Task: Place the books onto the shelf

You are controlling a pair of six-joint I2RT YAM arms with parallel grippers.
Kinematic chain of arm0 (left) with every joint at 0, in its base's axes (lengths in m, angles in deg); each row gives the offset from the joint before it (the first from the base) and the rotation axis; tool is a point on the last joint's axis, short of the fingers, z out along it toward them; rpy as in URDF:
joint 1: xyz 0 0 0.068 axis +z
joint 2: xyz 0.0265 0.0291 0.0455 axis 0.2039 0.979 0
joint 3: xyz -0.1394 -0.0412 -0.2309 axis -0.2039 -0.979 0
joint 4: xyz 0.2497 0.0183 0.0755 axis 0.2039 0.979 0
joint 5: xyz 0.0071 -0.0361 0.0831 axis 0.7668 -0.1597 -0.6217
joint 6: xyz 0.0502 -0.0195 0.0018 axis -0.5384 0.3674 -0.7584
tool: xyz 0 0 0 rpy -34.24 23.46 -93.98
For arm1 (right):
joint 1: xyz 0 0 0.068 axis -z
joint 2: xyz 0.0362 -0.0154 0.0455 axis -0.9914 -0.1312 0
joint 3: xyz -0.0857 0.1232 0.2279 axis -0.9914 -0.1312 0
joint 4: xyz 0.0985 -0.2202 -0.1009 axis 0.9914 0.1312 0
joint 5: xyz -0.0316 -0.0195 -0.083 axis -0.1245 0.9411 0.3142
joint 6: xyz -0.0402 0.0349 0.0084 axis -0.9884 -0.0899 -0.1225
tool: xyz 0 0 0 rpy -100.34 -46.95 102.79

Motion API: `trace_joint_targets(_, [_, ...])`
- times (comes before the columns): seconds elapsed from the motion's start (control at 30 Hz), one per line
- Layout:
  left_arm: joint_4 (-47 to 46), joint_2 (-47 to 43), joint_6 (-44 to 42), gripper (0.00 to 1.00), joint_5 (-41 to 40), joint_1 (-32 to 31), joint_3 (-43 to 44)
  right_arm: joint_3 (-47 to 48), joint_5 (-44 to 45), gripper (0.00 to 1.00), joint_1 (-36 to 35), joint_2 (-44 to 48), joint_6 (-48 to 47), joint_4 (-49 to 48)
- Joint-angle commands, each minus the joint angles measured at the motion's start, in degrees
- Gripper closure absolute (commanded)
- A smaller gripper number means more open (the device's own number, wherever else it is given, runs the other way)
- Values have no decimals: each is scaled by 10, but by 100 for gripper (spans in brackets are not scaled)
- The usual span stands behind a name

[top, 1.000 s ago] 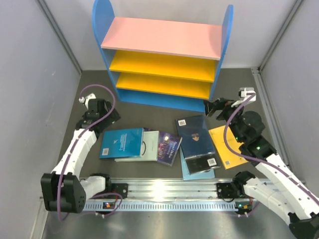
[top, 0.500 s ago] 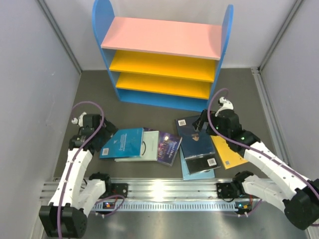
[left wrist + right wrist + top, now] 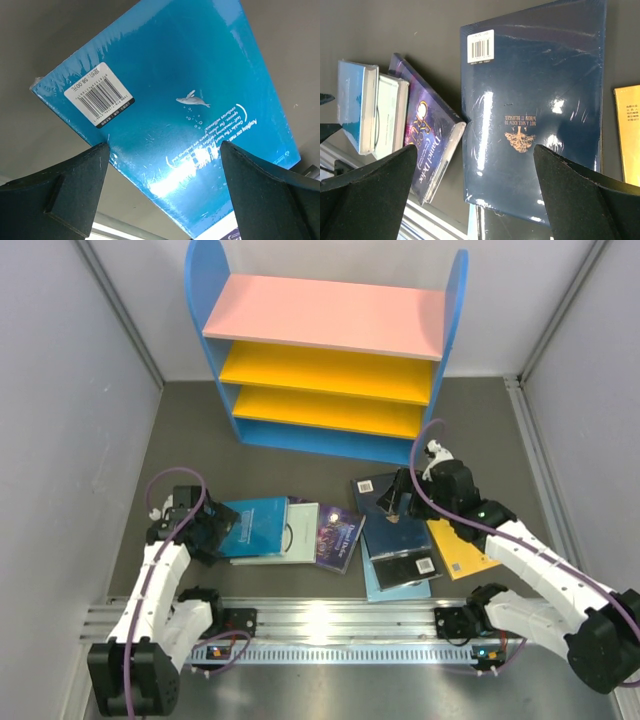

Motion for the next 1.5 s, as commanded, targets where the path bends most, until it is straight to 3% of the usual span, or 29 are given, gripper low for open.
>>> trace_joint_targets(0.0, [24,20,35,1,-9,3,-31,2,-9,0,4,18,-12,10])
trace_joint_targets(0.17, [103,-13,45,1,-32,3,-11,8,-10,0,4,17,-21,20])
trace_joint_targets(0.3, [113,-39,41,1,-10,3,-15,4,-11,0,4,9,-18,18])
trace_joint_targets(0.5, [107,21,29,1,-3,2,-16,2,-21,0,4,-4,-18,12])
trace_joint_targets(0.9, [-98,120,40,1,-13,2,-84,4,-24,0,4,-18,-36,5])
trace_joint_targets(1.27, [-200,216,23,6,-46,2,-94,-3,-34,0,4,-50,-46,-5])
trace_joint_targets(1.33, [-211,222,19,13,-46,3,-90,-3,-37,0,4,-54,-48,-5])
trace_joint_targets(1.37, [-215,224,14,27,-48,2,-90,-2,-38,1,4,-57,-49,-6])
trace_joint_targets(1.4, [-220,223,11,33,-52,2,-90,-3,-37,0,4,-59,-50,-5])
trace_joint_targets(1.43, [-229,222,1,53,-57,3,-88,-4,-37,0,4,-62,-50,-5])
trace_joint_targets(1.47, [-230,222,-3,65,-61,3,-84,-3,-38,0,4,-62,-51,-6])
